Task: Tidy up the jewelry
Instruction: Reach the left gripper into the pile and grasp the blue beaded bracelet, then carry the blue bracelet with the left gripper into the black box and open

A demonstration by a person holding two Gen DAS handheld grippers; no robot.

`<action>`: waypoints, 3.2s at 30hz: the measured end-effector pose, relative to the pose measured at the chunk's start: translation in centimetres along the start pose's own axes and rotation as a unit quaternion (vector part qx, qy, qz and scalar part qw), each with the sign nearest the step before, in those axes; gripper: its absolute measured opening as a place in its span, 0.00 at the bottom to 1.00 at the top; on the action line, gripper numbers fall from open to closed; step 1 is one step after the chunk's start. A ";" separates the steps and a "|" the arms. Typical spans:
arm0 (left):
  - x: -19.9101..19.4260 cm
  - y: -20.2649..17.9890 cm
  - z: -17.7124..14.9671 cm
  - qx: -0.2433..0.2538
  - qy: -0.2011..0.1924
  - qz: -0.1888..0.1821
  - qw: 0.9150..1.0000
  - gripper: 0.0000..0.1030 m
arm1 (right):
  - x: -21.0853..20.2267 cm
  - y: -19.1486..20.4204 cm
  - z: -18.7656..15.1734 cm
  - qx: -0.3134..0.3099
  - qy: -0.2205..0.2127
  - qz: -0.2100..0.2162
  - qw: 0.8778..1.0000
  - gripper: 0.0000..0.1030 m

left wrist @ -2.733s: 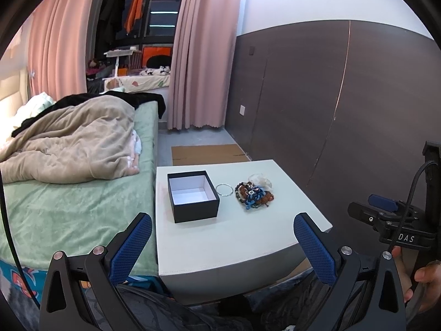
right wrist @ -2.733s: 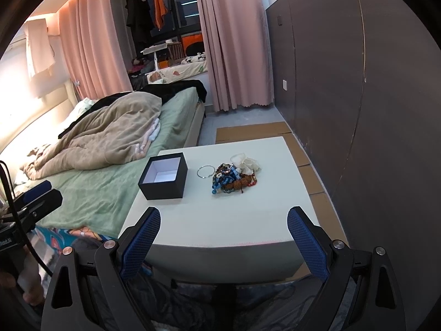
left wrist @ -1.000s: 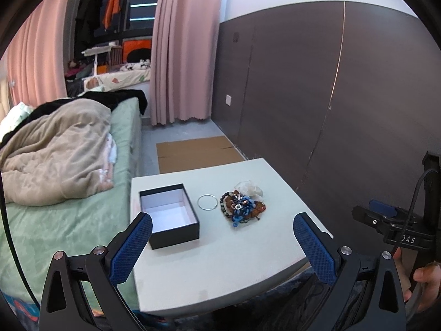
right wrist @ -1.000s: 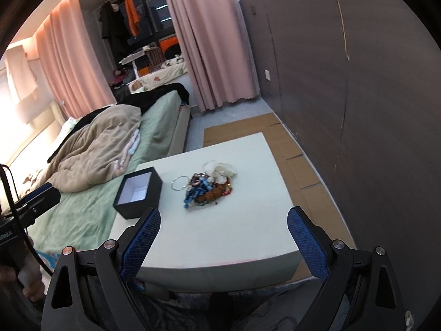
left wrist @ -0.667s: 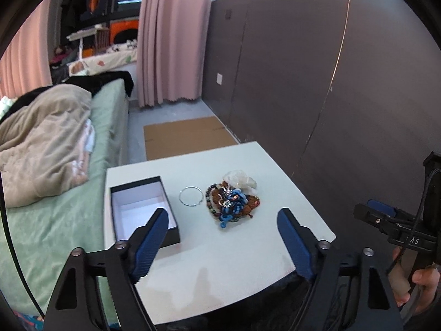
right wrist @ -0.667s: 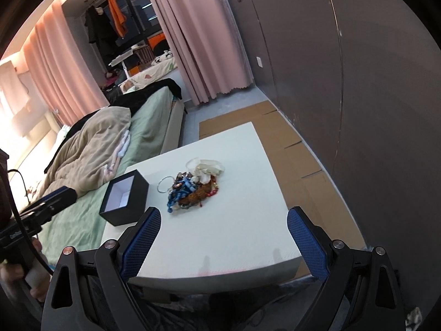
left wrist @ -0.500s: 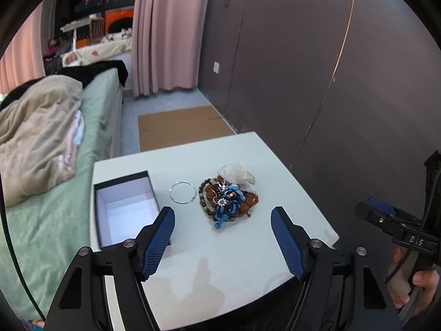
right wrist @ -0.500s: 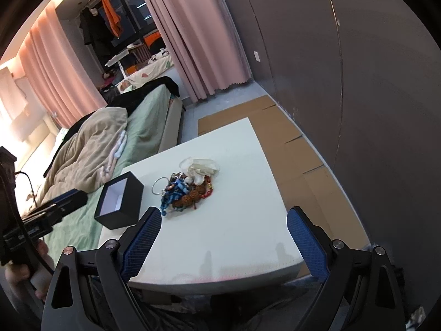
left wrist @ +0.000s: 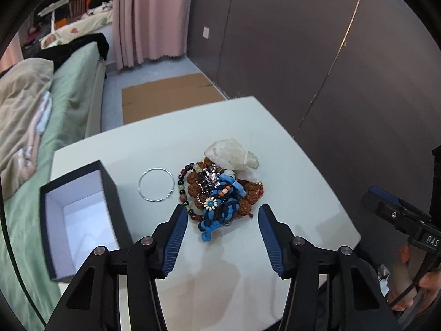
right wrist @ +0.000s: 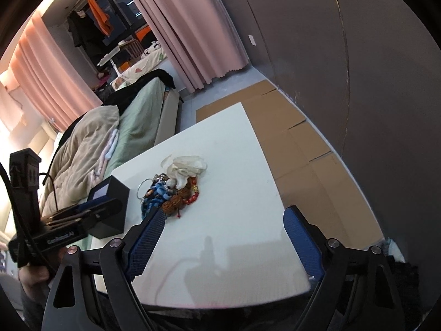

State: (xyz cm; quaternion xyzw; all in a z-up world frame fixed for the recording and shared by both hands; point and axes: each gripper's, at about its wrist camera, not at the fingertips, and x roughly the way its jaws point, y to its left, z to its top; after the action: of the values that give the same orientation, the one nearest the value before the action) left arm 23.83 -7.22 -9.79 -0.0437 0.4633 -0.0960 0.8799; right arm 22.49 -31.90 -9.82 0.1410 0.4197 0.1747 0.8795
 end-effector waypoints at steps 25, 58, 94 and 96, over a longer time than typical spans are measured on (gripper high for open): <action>2.1 1.4 1.5 -0.004 -0.004 0.000 1.000 0.14 | 9.1 3.4 5.9 -0.005 0.041 0.104 0.994 0.85; -9.9 9.9 0.3 -0.088 -0.112 0.013 0.990 0.14 | 6.9 13.8 7.6 -0.055 0.066 0.150 0.985 0.03; -9.4 14.3 -0.9 -0.106 -0.097 0.016 0.989 0.27 | 4.9 15.0 2.3 -0.027 0.043 0.115 0.992 0.69; -8.5 14.2 -0.8 -0.115 -0.078 0.015 0.990 0.58 | 4.4 13.7 2.2 -0.025 0.038 0.112 0.993 0.69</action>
State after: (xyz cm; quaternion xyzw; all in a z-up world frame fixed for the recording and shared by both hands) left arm 20.35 8.43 -5.76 -0.1450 0.4014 -0.0251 0.9040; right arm 24.21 -17.93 -6.06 0.1581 0.4295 0.2880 0.8412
